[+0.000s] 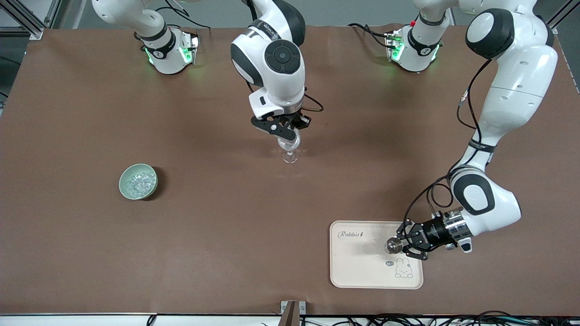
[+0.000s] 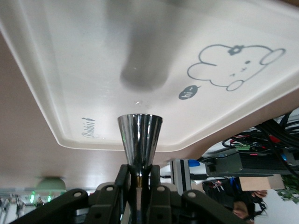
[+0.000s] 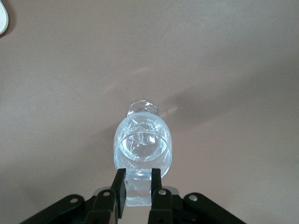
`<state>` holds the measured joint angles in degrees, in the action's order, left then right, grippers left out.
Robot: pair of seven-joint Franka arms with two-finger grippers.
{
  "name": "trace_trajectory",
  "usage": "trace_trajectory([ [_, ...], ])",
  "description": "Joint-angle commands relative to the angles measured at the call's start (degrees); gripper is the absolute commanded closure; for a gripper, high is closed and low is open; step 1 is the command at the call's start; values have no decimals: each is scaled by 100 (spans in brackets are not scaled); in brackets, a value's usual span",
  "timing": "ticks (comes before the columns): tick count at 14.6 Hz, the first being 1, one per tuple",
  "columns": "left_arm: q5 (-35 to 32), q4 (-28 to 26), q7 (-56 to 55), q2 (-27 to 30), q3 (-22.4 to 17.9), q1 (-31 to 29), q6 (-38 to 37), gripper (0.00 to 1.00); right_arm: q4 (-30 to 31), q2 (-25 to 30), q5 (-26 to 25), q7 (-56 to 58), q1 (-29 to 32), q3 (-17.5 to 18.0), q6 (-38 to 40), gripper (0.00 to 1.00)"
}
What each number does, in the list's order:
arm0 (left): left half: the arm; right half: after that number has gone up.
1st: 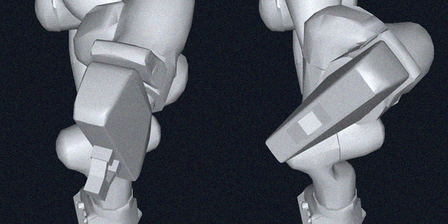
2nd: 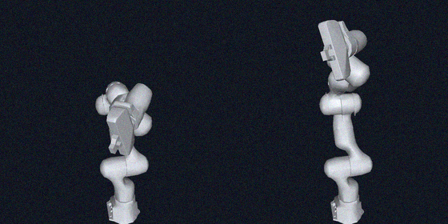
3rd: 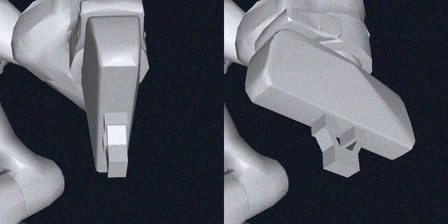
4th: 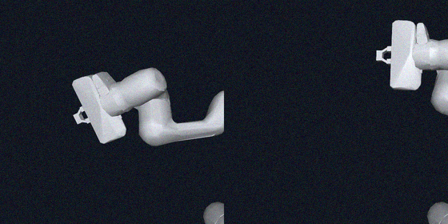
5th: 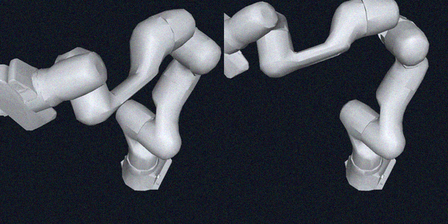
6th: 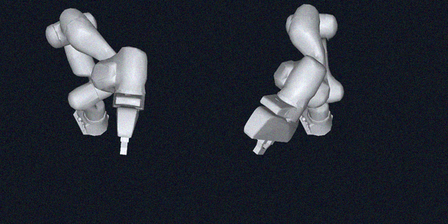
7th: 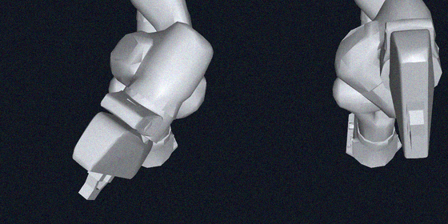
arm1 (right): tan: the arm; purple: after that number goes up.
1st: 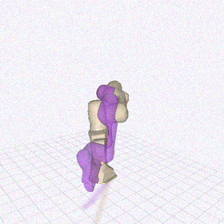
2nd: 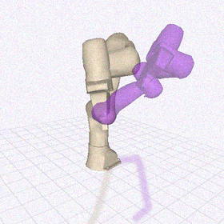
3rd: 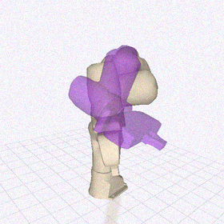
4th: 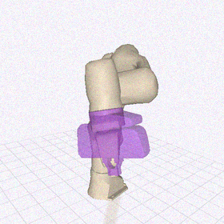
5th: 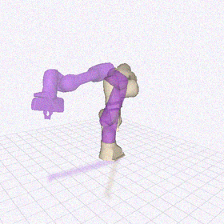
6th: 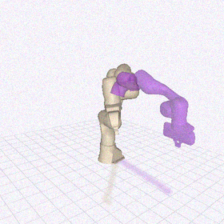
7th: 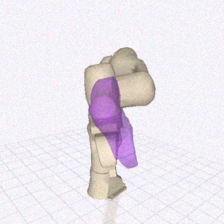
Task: Pour wine and add ice with both arms
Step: 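Set the jigger on the tray with the left gripper while the right gripper drops ice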
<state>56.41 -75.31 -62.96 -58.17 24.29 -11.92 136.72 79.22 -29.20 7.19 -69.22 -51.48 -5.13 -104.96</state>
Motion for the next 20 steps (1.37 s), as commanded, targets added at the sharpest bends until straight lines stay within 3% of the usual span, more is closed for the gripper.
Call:
trace_trajectory([
  [1,581,192,476,-213,58,58,56,100,-12,-33,133,-92,-134,-76,19,98],
  [8,1258,192,951,-414,58,49,56,100,-12,-112,107,-83,-143,-85,63,97],
  [13,1302,192,1189,-494,58,84,56,98,-12,-165,72,-83,-195,-85,63,95],
  [14,1363,192,1189,-494,58,75,56,92,-12,-165,54,-74,-195,-85,63,93],
  [15,1407,174,1189,-494,50,75,56,74,-12,-165,45,-74,-195,-94,63,92],
  [16,1408,174,1189,-503,50,75,56,48,-12,-165,45,-74,-195,-94,55,90],
  [17,1408,174,1198,-494,50,84,65,10,-12,-165,45,-65,-195,-94,55,89],
  [18,1408,174,1198,-494,41,102,65,0,-12,-165,36,-56,-187,-94,55,87],
  [20,1381,157,1189,-450,32,84,56,0,-12,-165,28,-56,-187,-103,46,86],
])
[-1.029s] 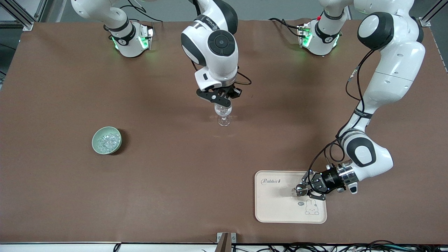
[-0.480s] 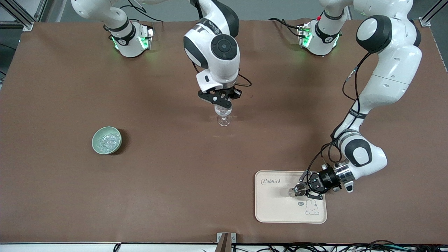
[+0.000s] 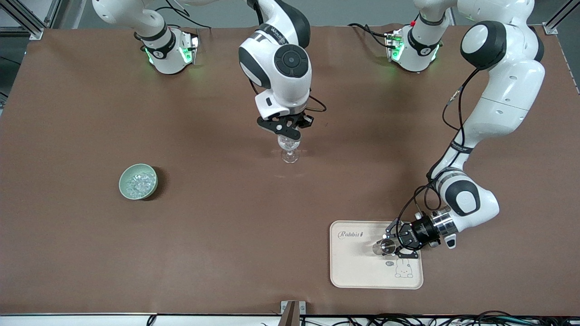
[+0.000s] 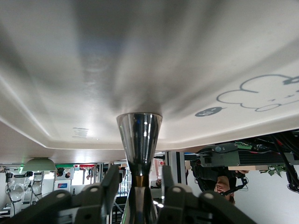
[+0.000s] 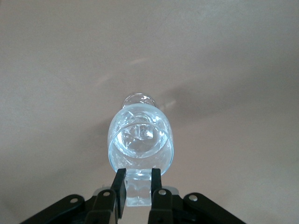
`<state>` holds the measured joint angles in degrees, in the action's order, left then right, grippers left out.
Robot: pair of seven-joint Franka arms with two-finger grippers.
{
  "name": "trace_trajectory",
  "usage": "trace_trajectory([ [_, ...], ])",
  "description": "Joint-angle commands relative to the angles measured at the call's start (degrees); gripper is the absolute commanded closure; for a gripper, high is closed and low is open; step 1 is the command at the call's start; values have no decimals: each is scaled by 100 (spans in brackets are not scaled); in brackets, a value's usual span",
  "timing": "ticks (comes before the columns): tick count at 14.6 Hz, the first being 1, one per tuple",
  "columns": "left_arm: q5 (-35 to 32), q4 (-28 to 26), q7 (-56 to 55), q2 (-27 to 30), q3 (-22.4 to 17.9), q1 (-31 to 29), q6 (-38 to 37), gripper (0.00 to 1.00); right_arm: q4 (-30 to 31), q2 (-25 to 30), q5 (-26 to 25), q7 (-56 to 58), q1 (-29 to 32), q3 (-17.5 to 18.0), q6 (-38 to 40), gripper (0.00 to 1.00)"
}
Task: Pour wine and add ice with both arms
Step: 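Set the jigger on the tray with the left gripper while the right gripper drops ice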
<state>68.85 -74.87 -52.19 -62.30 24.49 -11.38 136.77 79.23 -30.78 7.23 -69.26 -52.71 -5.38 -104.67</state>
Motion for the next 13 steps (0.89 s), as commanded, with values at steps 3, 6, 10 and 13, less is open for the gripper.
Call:
trace_trajectory([
  [3,-169,69,24,427,3,-153,-10,0,-13,-15,-20,-43,-64,-77,17,78],
  [6,-1265,-343,-256,990,3,-295,-334,0,-13,-15,-73,-26,-64,-77,25,54],
  [10,-3550,-318,-1073,1754,3,-620,-1712,0,-22,-7,-90,-34,-64,-77,43,26],
  [13,-4815,-309,-1127,2492,-6,-541,-2276,0,-57,116,-265,-9,15,-121,69,0],
])
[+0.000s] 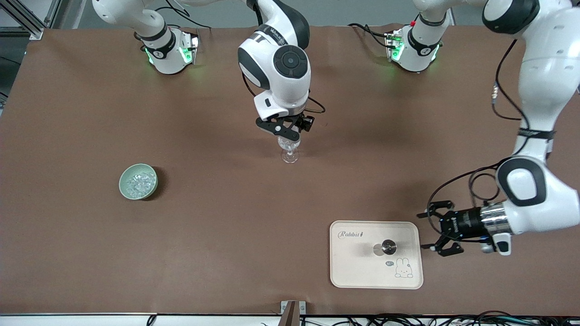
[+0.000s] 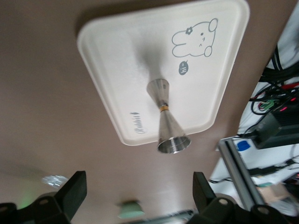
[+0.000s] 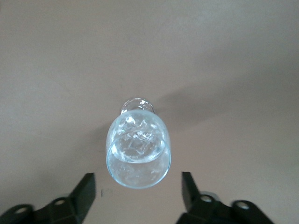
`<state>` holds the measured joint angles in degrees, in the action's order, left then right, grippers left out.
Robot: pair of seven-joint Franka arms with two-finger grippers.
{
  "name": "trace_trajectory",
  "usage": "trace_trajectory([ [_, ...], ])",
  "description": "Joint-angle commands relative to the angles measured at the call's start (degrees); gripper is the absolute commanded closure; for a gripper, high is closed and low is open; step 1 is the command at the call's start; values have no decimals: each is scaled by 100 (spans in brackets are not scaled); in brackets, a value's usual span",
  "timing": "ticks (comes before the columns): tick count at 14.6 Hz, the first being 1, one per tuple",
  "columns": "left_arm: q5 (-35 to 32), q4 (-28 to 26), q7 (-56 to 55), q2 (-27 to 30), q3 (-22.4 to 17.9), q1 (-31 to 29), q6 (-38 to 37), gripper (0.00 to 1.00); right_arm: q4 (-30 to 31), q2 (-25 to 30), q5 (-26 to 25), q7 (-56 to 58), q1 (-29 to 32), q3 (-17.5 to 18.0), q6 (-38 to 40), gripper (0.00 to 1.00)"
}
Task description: Pour wine and add ice with both arms
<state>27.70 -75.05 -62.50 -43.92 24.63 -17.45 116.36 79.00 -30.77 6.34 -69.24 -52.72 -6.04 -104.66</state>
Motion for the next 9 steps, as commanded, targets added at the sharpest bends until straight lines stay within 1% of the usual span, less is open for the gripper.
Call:
trace_trajectory([
  [1,-1296,-274,-53,830,15,93,-454,0,-34,220,-377,6,51,-55,138,0],
  [2,-1763,-178,52,954,59,110,-665,0,-34,421,-667,68,112,-55,313,0],
  [3,-2194,-90,271,1042,146,119,-885,0,-25,605,-843,181,217,-55,523,0],
  [4,-2668,-54,664,1200,243,102,-1105,0,-25,799,-863,435,357,-55,760,0],
  [5,-2960,-54,1164,1367,322,32,-1255,0,-25,1036,-863,881,568,-55,1067,0],
  [6,-3146,-62,1813,1664,340,5,-1361,0,-25,1238,-863,1303,779,-47,1331,0],
  [8,-3489,-80,2887,2087,314,5,-1441,0,-25,1695,-863,2042,1305,-47,1658,0],
  [9,-3708,-80,3258,2272,305,5,-1493,0,-25,1871,-863,2315,1552,-55,1738,0],
])
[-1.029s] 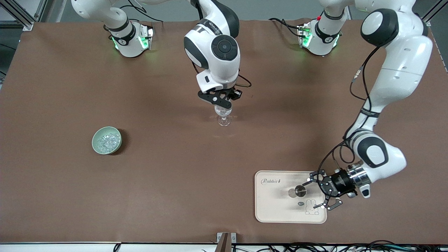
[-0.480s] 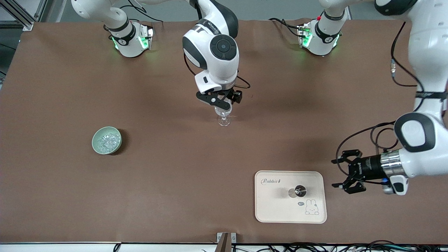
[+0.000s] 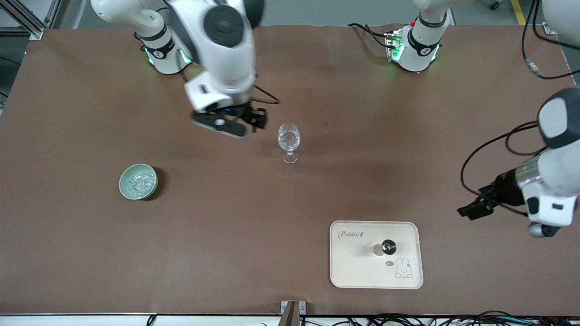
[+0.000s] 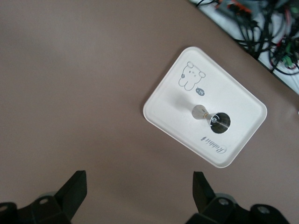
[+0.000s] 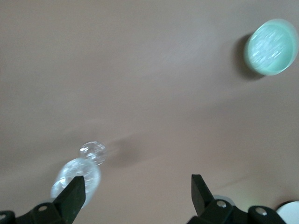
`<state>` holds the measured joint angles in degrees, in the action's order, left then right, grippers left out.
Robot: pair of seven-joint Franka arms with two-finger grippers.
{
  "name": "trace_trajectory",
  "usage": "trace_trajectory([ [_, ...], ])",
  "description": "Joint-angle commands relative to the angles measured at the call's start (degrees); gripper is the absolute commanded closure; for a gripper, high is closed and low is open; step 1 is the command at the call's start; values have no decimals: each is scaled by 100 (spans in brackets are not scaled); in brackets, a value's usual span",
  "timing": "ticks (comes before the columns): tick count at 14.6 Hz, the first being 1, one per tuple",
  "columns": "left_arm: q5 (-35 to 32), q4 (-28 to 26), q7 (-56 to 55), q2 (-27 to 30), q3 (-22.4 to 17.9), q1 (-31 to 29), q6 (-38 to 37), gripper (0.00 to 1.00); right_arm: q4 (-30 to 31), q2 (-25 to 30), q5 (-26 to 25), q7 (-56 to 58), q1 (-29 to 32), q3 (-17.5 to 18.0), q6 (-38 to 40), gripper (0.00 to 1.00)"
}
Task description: Pour wine and add ice with both arms
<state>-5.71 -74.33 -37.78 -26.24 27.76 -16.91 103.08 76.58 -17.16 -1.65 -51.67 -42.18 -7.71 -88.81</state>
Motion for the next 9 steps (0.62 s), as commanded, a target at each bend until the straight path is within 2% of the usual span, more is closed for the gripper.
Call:
trace_trajectory([
  [1,-535,-152,981,680,10,-49,-253,0,226,660,-81,805,718,112,206,0],
  [3,-607,-152,1289,935,19,-49,-534,0,226,871,-107,1070,1192,112,224,0],
  [7,-405,-169,2237,1419,-7,-137,-868,0,243,1214,-573,2115,2238,129,372,0],
  [8,-257,-204,2396,1585,-77,-102,-982,0,252,1267,-565,2379,2589,155,399,0],
  [9,-20,-327,2485,1804,-417,81,-1166,0,261,1303,-565,2842,2906,173,408,0],
])
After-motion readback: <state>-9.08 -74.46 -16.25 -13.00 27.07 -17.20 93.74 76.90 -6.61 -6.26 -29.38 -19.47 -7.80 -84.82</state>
